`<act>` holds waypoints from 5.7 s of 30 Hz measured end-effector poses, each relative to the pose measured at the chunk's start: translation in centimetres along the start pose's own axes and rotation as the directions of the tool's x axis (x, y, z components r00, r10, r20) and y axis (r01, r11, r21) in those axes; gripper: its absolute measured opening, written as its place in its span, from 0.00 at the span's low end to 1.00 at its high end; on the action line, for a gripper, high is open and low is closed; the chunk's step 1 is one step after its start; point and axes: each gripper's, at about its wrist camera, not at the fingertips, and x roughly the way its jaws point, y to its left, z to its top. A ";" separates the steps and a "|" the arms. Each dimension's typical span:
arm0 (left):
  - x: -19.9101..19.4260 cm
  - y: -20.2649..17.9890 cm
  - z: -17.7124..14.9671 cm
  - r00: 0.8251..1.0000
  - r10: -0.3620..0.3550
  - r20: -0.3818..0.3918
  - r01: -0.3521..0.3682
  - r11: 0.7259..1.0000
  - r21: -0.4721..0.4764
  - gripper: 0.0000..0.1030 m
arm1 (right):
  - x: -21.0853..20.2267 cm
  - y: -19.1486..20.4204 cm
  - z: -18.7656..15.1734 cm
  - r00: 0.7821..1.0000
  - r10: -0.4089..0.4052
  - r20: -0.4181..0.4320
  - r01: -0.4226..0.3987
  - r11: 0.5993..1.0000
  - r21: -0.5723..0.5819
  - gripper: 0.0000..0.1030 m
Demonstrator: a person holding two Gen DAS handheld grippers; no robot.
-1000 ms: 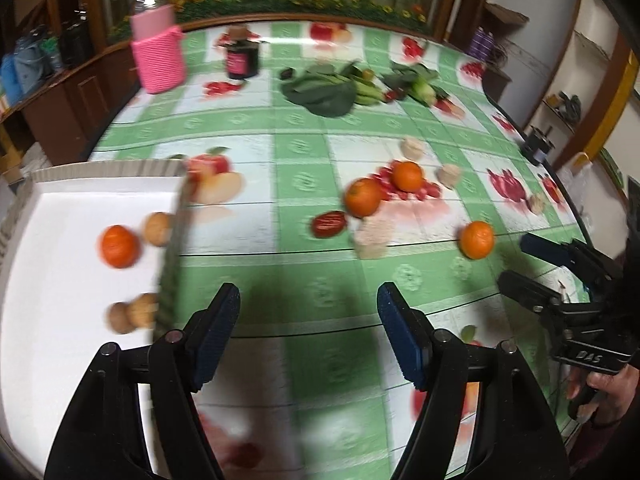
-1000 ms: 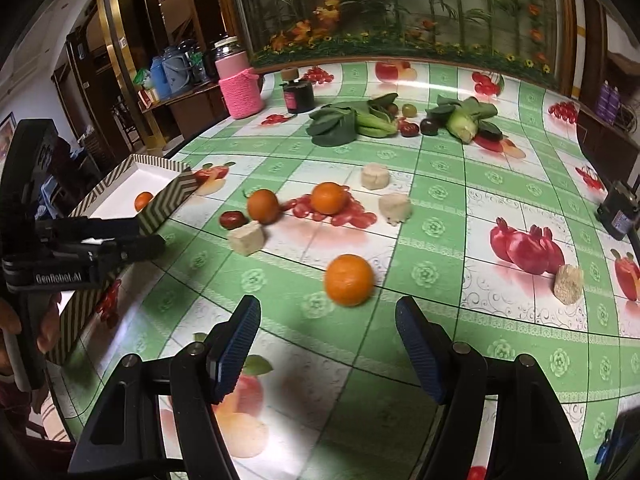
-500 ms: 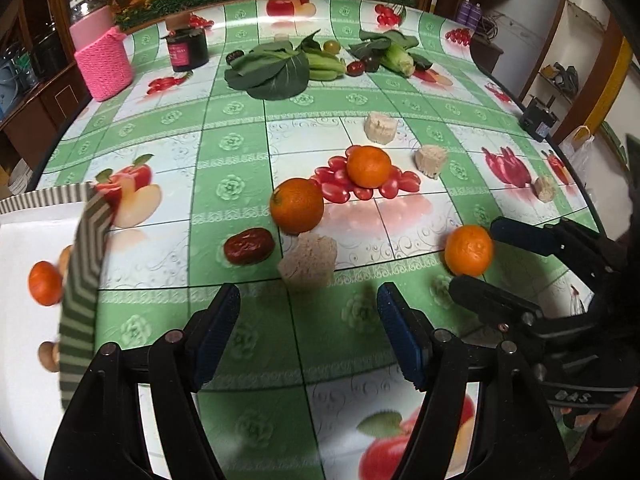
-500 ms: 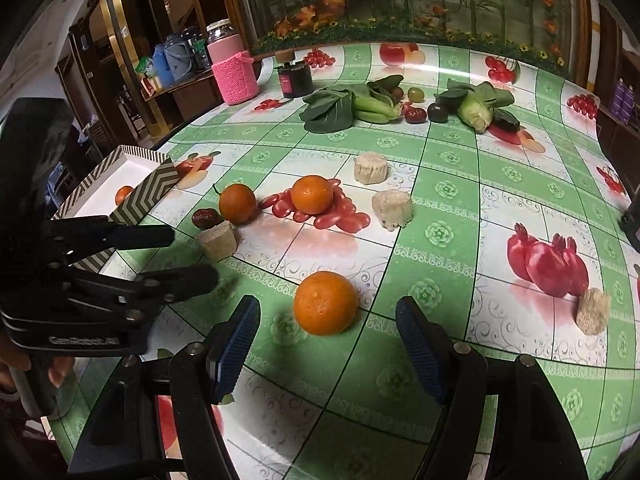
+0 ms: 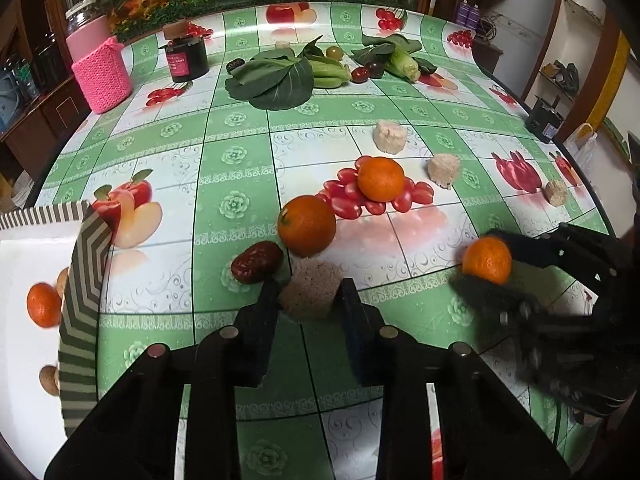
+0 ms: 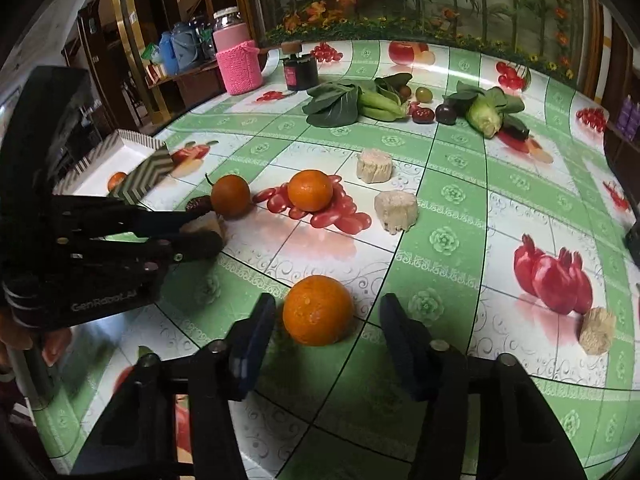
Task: Organize fruits
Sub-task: 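Grasp a beige cake cube with the left gripper while the right holds the orange, then carry the cube and orange over the tray and open both grippers, then move the right gripper back to the table and grasp a beige cake cube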
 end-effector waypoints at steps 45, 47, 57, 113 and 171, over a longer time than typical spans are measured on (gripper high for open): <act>-12.3 13.3 -7.2 0.974 0.191 0.125 -0.162 0.964 -0.210 0.27 | -3.1 18.1 2.8 0.975 0.215 0.047 -0.208 0.969 -0.131 0.33; -12.5 14.2 -7.6 0.972 0.201 0.123 -0.170 0.960 -0.223 0.27 | -3.0 19.0 3.1 0.974 0.222 0.043 -0.213 0.966 -0.147 0.33; -13.0 17.8 -8.7 0.964 0.242 0.107 -0.207 0.941 -0.266 0.27 | -2.0 23.0 4.4 0.967 0.253 0.023 -0.243 0.947 -0.210 0.34; -10.6 23.8 -9.5 0.936 0.350 -0.029 -0.335 0.863 -0.379 0.71 | 0.7 25.6 5.3 0.949 0.313 -0.034 -0.310 0.913 -0.264 0.63; -2.7 3.4 -1.0 0.999 0.041 -0.027 -0.043 0.998 -0.056 0.70 | -1.0 -3.3 3.4 0.996 -0.080 0.028 0.077 0.993 0.085 0.75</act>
